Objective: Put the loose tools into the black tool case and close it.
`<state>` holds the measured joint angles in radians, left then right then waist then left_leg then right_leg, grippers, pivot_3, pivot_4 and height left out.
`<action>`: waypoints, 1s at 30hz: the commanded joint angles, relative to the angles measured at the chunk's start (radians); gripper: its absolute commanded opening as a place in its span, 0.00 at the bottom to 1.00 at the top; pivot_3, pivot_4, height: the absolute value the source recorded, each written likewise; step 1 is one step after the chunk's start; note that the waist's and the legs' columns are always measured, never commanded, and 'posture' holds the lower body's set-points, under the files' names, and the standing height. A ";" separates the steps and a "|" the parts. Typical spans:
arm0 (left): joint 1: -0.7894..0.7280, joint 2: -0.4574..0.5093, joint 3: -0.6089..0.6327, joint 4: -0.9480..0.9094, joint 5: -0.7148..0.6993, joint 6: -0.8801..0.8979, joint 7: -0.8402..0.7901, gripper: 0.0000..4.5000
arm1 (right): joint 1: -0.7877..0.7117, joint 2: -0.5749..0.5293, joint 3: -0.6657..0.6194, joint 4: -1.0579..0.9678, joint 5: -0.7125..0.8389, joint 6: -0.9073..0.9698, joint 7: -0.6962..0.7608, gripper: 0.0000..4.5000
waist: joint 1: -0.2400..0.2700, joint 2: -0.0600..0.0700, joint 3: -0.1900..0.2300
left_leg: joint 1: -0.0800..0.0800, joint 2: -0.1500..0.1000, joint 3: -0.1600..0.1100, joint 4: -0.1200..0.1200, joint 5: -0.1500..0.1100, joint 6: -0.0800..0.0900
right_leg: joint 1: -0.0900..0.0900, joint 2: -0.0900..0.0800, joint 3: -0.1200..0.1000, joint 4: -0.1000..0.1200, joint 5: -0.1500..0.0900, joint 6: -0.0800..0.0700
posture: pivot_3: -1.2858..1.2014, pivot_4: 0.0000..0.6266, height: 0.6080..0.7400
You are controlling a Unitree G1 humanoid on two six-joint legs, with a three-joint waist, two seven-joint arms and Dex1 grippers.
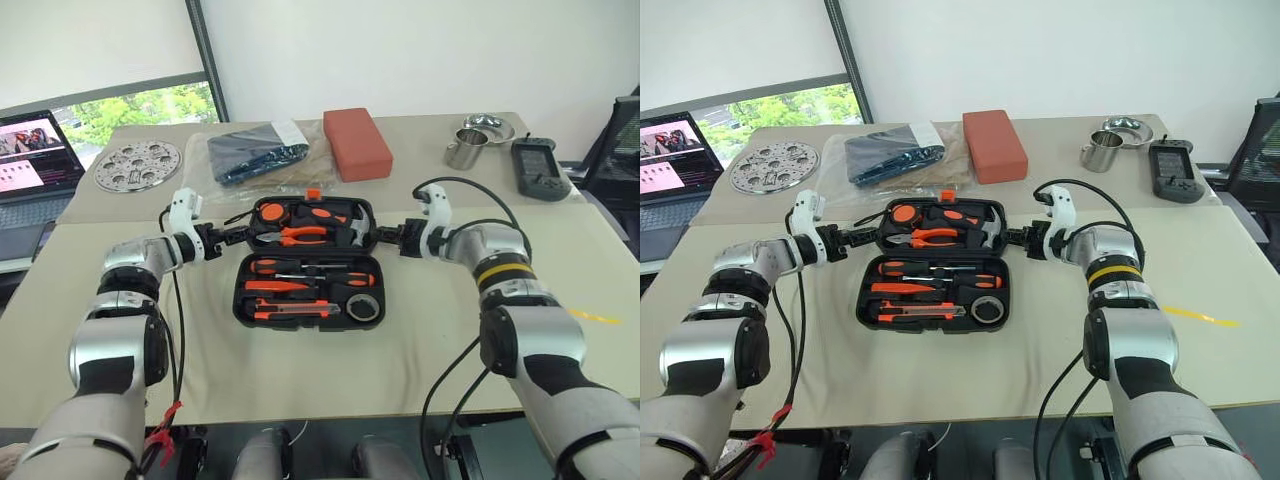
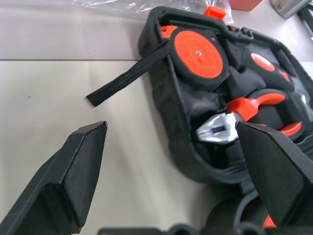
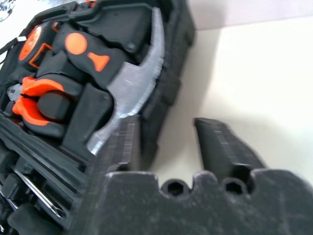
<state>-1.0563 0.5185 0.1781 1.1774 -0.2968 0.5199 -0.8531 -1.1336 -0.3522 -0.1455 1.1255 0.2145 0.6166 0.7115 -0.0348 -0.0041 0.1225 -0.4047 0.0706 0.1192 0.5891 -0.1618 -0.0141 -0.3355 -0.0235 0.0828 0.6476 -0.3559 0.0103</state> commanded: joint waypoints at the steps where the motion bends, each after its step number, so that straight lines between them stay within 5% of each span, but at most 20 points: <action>1: -0.038 -0.007 0.019 0.028 0.015 -0.046 0.009 1.00 | -0.038 0.006 -0.003 0.011 -0.008 -0.045 0.009 0.09 | -0.002 0.000 0.000 | 0.000 0.000 0.000 0.000 0.000 0.000 | 0.000 0.000 -0.001 0.000 0.000 0.000 | 0.52 0.24 1.00; 3: -0.046 -0.016 0.023 0.044 0.019 -0.057 0.023 1.00 | -0.044 0.010 -0.001 0.015 -0.011 -0.051 0.014 0.00 | -0.004 0.000 0.000 | 0.000 0.000 0.000 0.000 0.000 0.000 | 0.000 -0.001 -0.001 0.000 0.000 0.000 | 0.52 0.24 1.00; 13: -0.073 -0.072 0.058 0.117 0.059 -0.152 0.225 1.00 | -0.040 0.021 0.026 0.010 -0.040 -0.077 0.037 0.00 | -0.005 0.000 0.000 | -0.001 0.000 -0.002 0.000 0.000 0.000 | 0.000 -0.003 -0.011 0.001 0.000 0.000 | 0.52 0.24 1.00; 17: -0.079 -0.084 0.061 0.121 0.072 -0.165 0.213 0.78 | -0.033 0.017 0.028 0.005 -0.048 -0.085 0.039 0.00 | -0.005 0.000 0.000 | 0.000 0.000 -0.002 0.000 0.001 -0.001 | 0.000 -0.003 -0.012 0.001 0.000 0.000 | 0.52 0.24 1.00; 27: -0.060 -0.064 0.077 0.108 0.069 -0.192 0.127 0.01 | -0.014 0.011 0.022 -0.027 -0.041 -0.113 0.060 0.00 | -0.005 0.000 0.000 | -0.001 0.000 -0.001 0.000 0.002 -0.002 | 0.000 -0.003 -0.014 0.001 0.000 0.000 | 0.52 0.24 1.00; 30: -0.046 -0.051 0.086 0.100 0.064 -0.195 0.087 0.00 | -0.004 0.006 0.022 -0.044 -0.038 -0.115 0.074 0.00 | -0.008 0.000 0.000 | -0.001 0.000 -0.001 0.000 0.001 -0.002 | 0.000 -0.003 -0.014 0.002 0.000 0.000 | 0.52 0.24 1.00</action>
<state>-1.0992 0.4419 0.2592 1.3045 -0.2361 0.3453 -0.7236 -1.1285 -0.3343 -0.1247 1.1299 0.1729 0.5292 0.7594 -0.0425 -0.0038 0.1223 -0.4052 0.0710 0.1181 0.5891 -0.1603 -0.0166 -0.3353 -0.0262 0.0690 0.6492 -0.3558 0.0103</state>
